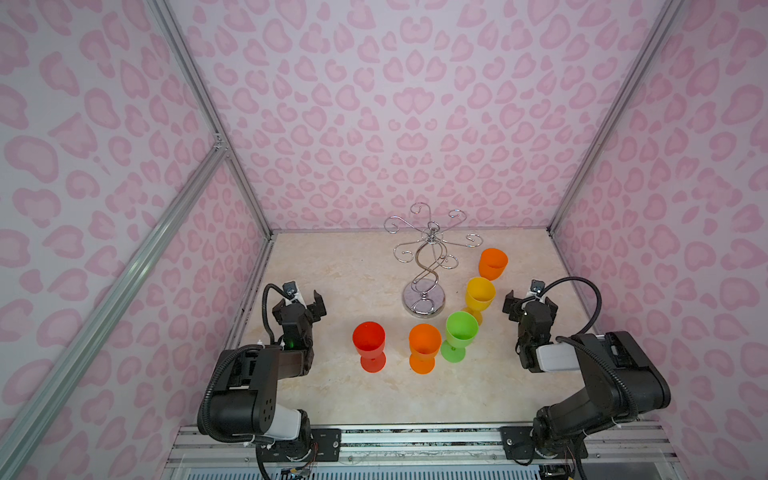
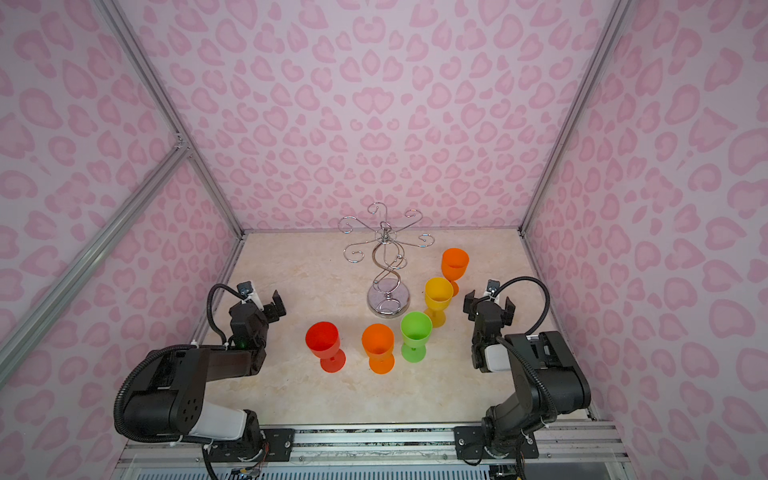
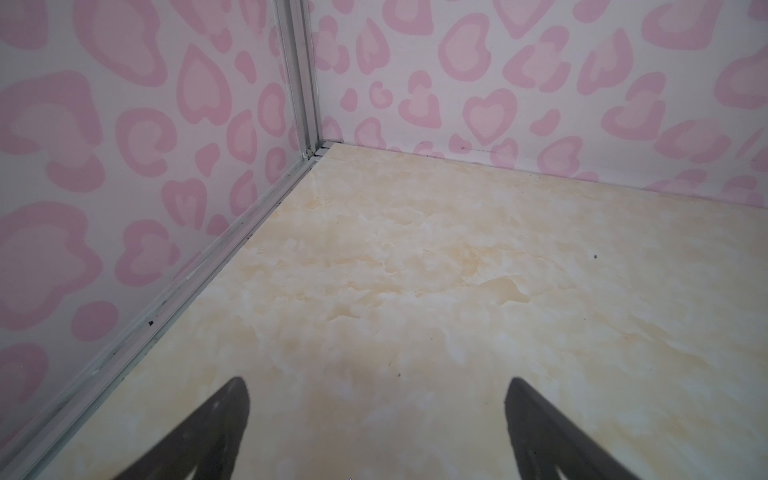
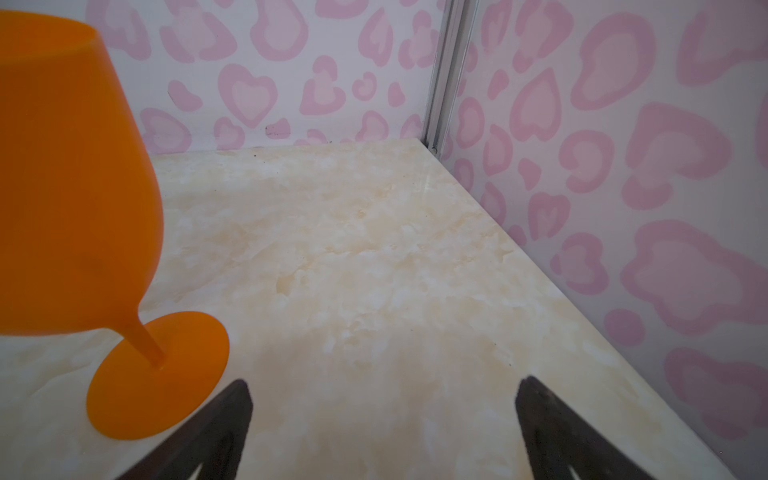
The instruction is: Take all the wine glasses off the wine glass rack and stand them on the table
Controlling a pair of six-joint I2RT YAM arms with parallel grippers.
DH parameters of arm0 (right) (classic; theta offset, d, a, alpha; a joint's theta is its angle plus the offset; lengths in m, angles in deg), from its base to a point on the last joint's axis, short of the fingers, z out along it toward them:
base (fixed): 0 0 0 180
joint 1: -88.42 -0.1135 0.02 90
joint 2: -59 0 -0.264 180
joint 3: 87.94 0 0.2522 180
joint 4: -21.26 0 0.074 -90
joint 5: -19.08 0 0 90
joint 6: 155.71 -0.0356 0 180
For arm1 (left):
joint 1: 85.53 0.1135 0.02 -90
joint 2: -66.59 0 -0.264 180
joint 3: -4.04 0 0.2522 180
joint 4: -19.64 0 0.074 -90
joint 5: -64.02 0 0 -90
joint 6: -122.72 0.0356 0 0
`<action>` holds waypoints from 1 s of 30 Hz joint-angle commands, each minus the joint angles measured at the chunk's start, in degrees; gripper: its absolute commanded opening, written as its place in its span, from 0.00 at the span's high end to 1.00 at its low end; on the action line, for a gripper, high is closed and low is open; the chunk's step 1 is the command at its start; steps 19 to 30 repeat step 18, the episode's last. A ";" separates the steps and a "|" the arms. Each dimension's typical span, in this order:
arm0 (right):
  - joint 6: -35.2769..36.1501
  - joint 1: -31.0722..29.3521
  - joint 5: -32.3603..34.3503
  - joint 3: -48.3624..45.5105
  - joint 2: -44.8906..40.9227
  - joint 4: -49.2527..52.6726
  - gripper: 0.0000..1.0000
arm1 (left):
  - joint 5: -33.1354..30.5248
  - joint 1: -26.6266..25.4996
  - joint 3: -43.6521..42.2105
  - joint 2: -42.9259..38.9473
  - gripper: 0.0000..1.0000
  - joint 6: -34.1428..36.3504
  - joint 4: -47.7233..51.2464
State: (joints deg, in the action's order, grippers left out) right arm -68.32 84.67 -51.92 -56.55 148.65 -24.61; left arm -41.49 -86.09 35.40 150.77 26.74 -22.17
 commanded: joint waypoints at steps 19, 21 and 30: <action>0.15 -0.21 1.34 -0.35 0.63 -3.91 0.01 | -0.58 0.08 0.20 0.12 0.02 0.35 -2.63; 0.15 -0.21 1.34 -0.35 0.63 -3.91 0.01 | -0.58 0.08 0.20 0.12 0.02 0.35 -2.63; 0.15 -0.21 1.34 -0.35 0.63 -3.91 0.01 | -0.58 0.08 0.20 0.12 0.02 0.35 -2.63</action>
